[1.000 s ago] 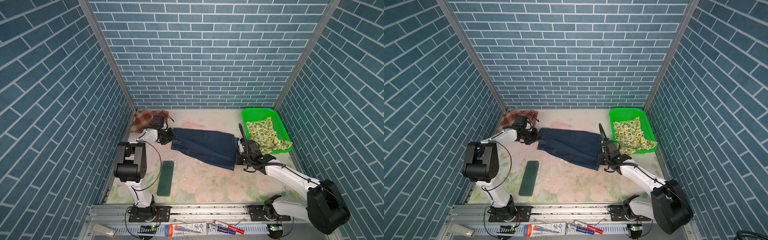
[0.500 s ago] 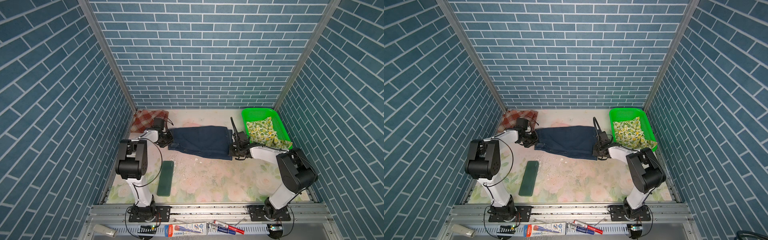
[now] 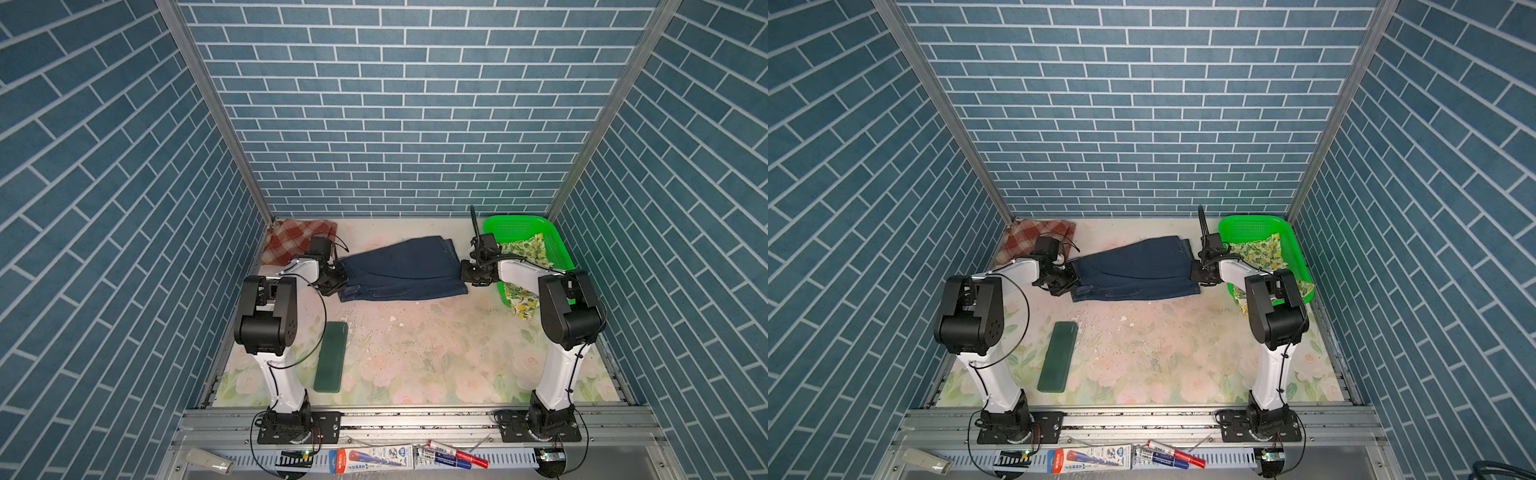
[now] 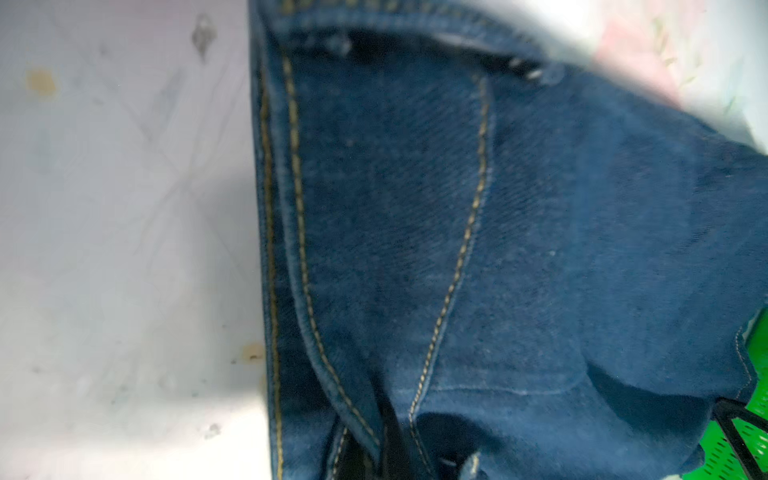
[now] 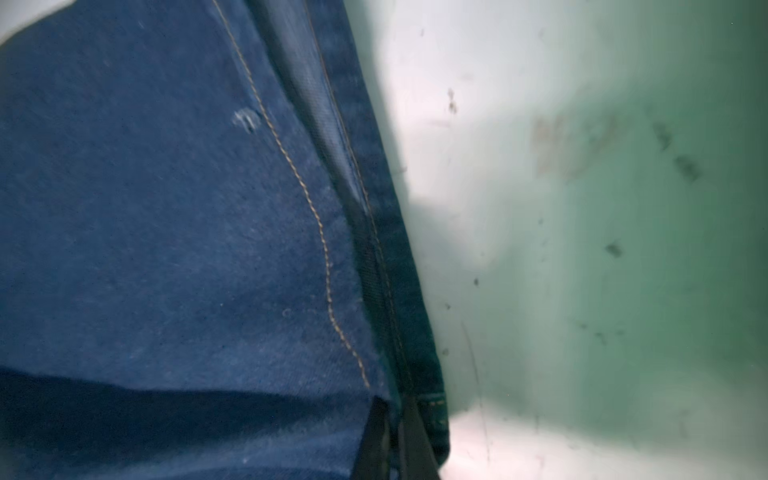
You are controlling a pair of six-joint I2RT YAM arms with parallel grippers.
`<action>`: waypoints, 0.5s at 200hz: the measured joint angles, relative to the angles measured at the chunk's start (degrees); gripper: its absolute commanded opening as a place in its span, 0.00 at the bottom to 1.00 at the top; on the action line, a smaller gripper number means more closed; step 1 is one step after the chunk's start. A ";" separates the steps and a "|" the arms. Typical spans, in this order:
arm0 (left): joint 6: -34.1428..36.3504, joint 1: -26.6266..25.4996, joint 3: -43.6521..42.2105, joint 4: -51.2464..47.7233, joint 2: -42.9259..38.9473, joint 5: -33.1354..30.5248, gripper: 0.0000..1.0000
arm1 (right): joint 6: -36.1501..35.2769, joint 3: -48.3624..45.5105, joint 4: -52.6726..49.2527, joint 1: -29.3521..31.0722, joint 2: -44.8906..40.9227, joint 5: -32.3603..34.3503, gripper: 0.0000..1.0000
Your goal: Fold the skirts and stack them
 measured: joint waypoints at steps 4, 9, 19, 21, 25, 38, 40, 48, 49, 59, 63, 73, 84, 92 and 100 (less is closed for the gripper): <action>0.00 -0.02 0.85 -0.57 0.00 -0.04 0.00 | -0.26 0.61 -0.44 -0.04 0.00 0.00 0.00; 0.11 -0.07 2.23 -1.36 0.00 -0.22 0.00 | -0.42 1.27 -0.87 -0.11 -0.02 -0.02 0.00; 0.44 -0.11 4.98 -2.62 0.00 -0.44 0.00 | -0.76 2.56 -1.62 -0.17 -0.15 -0.02 0.00; 0.48 -0.11 5.42 -2.80 0.00 -0.50 0.00 | -0.85 2.80 -1.75 -0.20 -0.22 -0.02 0.00; 0.66 -0.11 6.71 -3.19 0.00 -0.57 0.00 | -0.94 3.21 -2.03 -0.24 -0.26 0.00 0.00; 1.33 -0.11 10.27 -4.52 0.00 -0.90 0.00 | -1.49 4.33 -2.86 -0.31 -0.90 0.02 0.00; 1.44 -0.09 10.64 -4.70 0.00 -1.01 0.00 | -1.51 4.42 -2.99 -0.31 -1.09 0.02 0.00; 1.92 -0.09 12.48 -5.46 -0.02 -1.22 0.00 | -1.66 4.66 -3.52 -0.35 -1.95 0.02 0.00; 1.97 -0.09 12.61 -5.53 -0.02 -1.25 0.00 | -1.68 4.68 -3.61 -0.35 -2.03 0.02 0.00; 2.58 -0.09 14.12 -6.34 -0.07 -1.70 0.00 | -1.75 4.98 -4.39 -0.37 -3.19 -0.02 0.00; 2.84 -0.07 14.56 -6.78 -0.13 -1.81 0.00 | -1.77 5.05 -4.57 -0.37 -3.76 -0.07 0.00; 3.41 -0.02 14.99 -7.67 -0.42 -2.23 0.00 | -1.77 5.07 -4.79 -0.39 -5.22 -0.17 0.00; 3.80 0.09 14.99 -8.81 -0.81 -2.32 0.00 | -1.77 5.07 -5.07 -0.37 -6.88 -0.39 0.00; 4.09 0.22 14.93 -9.53 -1.11 -2.38 0.00 | -1.77 5.07 -5.16 -0.37 -8.09 -0.57 0.00; 4.28 0.37 14.64 -9.81 -1.55 -2.49 0.00 | -1.75 5.07 -5.18 -0.37 -9.22 -0.90 0.00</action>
